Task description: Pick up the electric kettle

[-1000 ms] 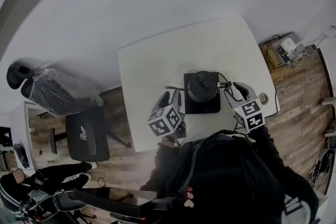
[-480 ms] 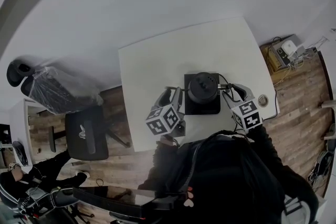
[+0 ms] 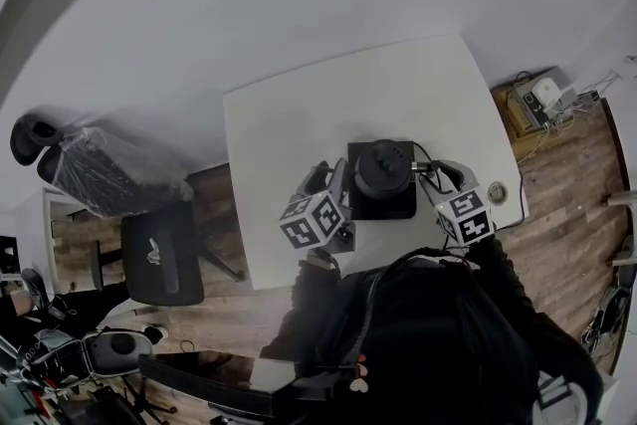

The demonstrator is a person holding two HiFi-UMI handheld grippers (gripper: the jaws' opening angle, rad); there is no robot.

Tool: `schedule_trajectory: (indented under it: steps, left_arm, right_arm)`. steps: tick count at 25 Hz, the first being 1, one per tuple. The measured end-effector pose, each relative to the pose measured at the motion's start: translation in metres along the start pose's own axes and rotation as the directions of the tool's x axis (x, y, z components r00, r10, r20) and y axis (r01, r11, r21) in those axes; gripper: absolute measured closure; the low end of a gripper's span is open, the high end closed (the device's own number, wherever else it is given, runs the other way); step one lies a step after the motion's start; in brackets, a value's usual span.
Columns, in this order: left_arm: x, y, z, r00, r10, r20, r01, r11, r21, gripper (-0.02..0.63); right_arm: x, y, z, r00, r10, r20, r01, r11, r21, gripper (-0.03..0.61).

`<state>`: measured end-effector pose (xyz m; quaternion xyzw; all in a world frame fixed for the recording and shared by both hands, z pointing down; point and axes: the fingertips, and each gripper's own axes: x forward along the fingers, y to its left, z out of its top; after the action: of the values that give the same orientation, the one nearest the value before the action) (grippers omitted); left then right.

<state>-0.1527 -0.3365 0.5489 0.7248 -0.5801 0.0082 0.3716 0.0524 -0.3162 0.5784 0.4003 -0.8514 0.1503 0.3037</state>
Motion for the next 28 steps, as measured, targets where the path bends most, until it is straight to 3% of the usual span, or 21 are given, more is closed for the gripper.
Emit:
schedule_trajectory:
  steps: [5,16,20,28]
  left_arm:
    - [0.006,0.003,-0.001,1.000,-0.001,-0.003,0.001,1.000,-0.023,0.442]
    - [0.012,0.001,-0.005,1.000,-0.004,-0.019,0.005,1.000,0.028,0.445]
    - [0.011,0.006,-0.007,1.000,0.018,-0.011,-0.018,1.000,0.013,0.502]
    - [0.012,0.004,-0.006,1.000,0.016,-0.006,-0.016,1.000,0.023,0.543]
  right_arm:
    - [0.004,0.000,0.001,1.000,0.007,-0.008,-0.007,1.000,-0.010,0.426]
    - [0.012,-0.004,0.001,1.000,-0.007,-0.024,0.006,1.000,-0.031,0.428]
    - [0.013,-0.006,0.001,1.000,-0.017,-0.012,0.016,0.999,-0.034,0.428]
    - [0.016,-0.005,0.002,0.999,-0.031,-0.011,0.031,0.999,-0.038,0.463]
